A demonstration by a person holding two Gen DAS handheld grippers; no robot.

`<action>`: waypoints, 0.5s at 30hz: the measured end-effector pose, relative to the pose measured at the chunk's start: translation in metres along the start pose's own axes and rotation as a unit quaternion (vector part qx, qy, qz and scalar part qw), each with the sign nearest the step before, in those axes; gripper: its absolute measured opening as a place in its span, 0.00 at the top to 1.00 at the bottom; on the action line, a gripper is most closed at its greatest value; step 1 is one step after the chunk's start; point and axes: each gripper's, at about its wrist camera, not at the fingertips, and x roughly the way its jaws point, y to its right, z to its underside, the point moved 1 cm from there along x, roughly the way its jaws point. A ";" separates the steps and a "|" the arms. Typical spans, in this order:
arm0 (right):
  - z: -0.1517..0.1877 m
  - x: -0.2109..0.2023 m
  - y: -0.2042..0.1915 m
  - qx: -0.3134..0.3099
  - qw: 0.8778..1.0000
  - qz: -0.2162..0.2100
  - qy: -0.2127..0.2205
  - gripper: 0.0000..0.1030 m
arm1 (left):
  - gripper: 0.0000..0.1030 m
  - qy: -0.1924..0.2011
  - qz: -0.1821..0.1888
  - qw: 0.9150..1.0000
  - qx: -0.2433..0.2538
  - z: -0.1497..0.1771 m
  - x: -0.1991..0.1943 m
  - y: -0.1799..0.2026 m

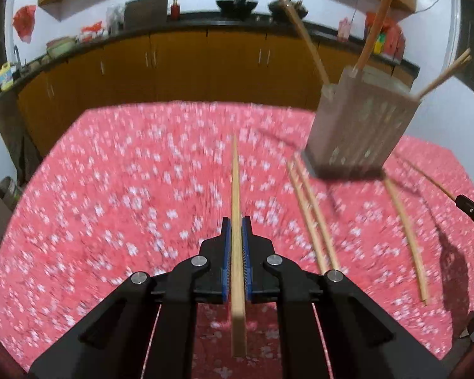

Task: Organize utensils
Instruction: 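Lift and tilt the left tool's chopstick upright while the right tool lifts its chopstick, then lower the left tool's chopstick into the holder while the right tool inserts its chopstick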

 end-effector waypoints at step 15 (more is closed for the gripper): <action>-0.052 -0.070 -0.008 -0.008 0.993 -0.022 0.116 0.92 | 0.93 0.105 0.028 0.994 -0.023 -0.049 -0.063 0.001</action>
